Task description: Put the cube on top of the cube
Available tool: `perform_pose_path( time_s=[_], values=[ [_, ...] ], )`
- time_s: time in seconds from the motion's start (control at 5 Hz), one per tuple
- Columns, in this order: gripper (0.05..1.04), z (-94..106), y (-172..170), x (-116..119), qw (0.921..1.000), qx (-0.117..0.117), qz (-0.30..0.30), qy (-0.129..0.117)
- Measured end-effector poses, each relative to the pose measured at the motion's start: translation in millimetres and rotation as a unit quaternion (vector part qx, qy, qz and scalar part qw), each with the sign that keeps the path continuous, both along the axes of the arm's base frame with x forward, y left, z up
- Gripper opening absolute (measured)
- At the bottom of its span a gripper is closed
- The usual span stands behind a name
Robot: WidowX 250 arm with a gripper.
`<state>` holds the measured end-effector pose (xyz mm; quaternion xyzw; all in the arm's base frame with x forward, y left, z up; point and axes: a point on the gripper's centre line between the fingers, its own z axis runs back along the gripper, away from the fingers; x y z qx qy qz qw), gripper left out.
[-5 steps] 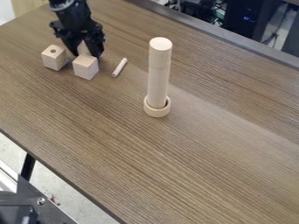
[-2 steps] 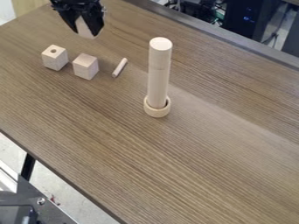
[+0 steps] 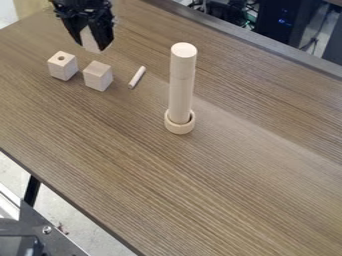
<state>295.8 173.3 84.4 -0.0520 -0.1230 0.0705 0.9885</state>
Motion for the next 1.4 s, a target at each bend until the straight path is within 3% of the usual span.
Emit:
perform_pose_path(
  time_s=[0.4, 1.0, 1.4],
  values=[
    [0.609, -4.3, -3.6, -1.6, 1.0, -0.001, -0.009, 0.003],
    [0.609, -21.7, -11.3, -14.6, 0.9993, 0.009, -0.017, 0.033],
    [0.609, -21.5, -9.9, -14.1, 0.9994, 0.019, -0.016, 0.025]
  ],
)
